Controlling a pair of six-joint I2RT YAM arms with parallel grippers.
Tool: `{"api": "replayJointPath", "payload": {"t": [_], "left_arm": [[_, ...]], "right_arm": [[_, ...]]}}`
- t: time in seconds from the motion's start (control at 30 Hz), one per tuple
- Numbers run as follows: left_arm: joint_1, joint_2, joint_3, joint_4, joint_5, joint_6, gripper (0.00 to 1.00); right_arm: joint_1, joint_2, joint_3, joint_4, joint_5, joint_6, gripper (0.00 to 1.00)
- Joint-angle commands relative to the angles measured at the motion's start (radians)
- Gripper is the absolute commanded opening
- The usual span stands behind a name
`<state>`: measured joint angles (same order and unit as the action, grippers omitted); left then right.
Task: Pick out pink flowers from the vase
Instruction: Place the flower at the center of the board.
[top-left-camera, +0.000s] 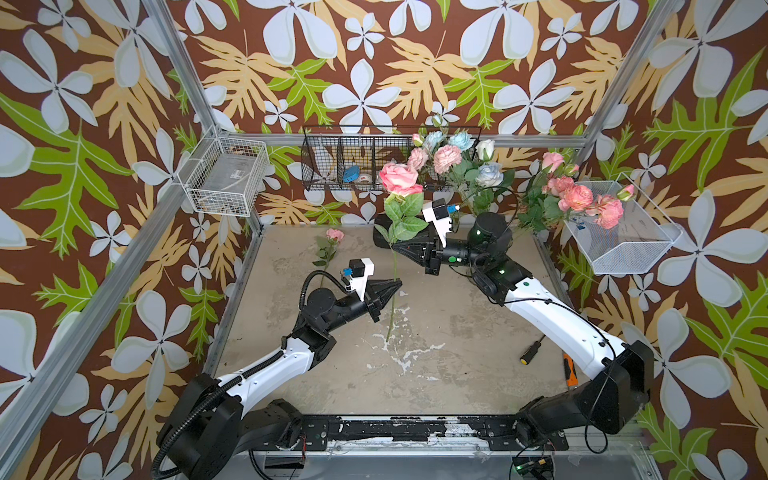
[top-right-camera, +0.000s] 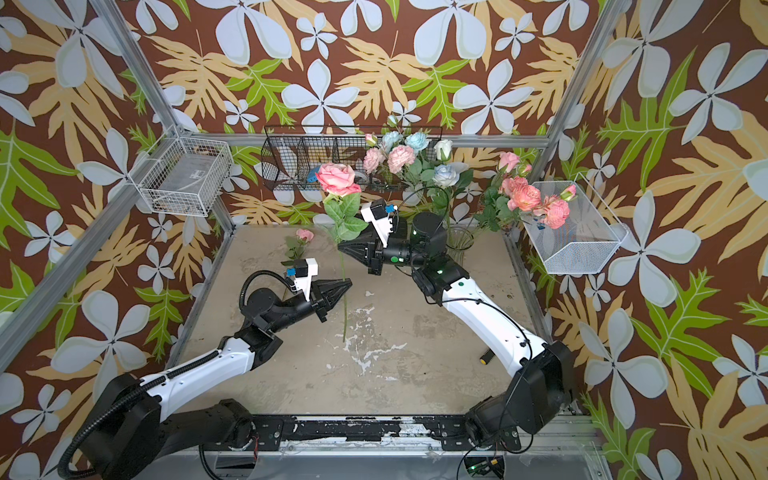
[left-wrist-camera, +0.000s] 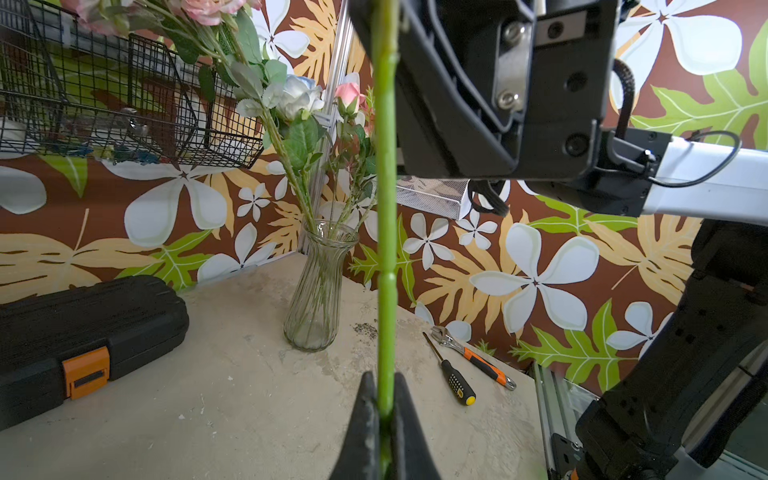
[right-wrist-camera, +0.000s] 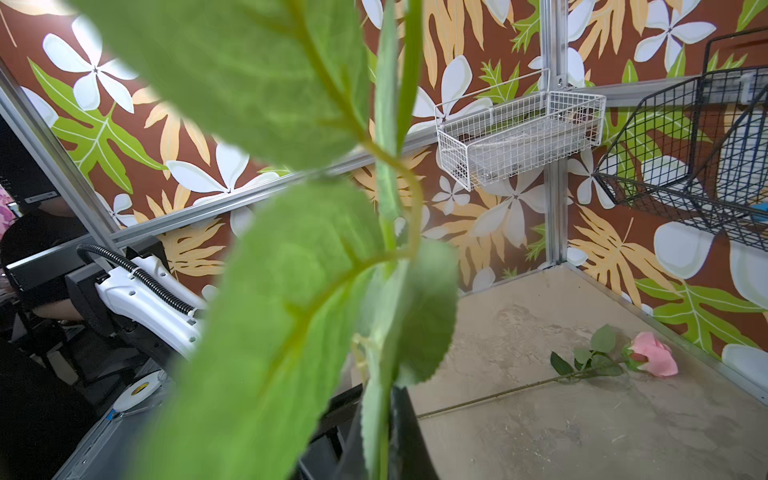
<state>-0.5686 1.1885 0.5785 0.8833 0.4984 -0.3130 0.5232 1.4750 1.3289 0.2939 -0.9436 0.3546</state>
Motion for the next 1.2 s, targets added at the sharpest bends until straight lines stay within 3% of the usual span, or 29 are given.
{"api": "replayJointPath", "payload": {"t": [0.0,0.03,0.1,0.2,0.27,0.33,0.53,0.8,1.0,1.17], "left_arm": [[-0.001,-0.013,0.013,-0.003,-0.03,0.001,0.0],[-0.002,-0.016,0.013,-0.015,-0.045,0.0,0.0],[-0.001,-0.031,0.013,-0.054,-0.079,0.003,0.0],[-0.001,-0.073,0.003,-0.15,-0.157,0.016,0.0],[0.002,-0.102,-0.004,-0.249,-0.23,0.034,0.0],[0.014,-0.134,-0.015,-0.351,-0.274,0.049,0.0],[0.048,-0.186,-0.028,-0.63,-0.447,0.071,0.0],[0.148,0.008,0.059,-0.789,-0.573,0.033,0.0],[0.194,0.26,0.194,-0.888,-0.608,0.073,0.0],[0.282,0.42,0.295,-0.921,-0.516,0.085,0.0]], "right_arm": [[0.0,-0.008,-0.01,0.052,0.022,0.0,0.0],[0.0,-0.008,-0.012,0.056,0.027,0.001,0.0],[0.0,-0.017,-0.011,0.043,0.066,-0.001,0.27],[0.0,-0.05,-0.019,0.014,0.157,-0.019,0.55],[0.0,-0.09,-0.055,0.017,0.228,-0.02,0.68],[0.0,-0.136,-0.125,0.045,0.302,-0.005,0.75],[0.0,-0.278,-0.379,0.08,0.538,0.014,0.79],[0.0,-0.448,-0.725,0.275,0.745,-0.018,0.8],[0.0,-0.471,-0.849,0.433,0.738,-0.017,0.79],[0.001,-0.51,-0.911,0.529,0.692,-0.073,0.8]]}}
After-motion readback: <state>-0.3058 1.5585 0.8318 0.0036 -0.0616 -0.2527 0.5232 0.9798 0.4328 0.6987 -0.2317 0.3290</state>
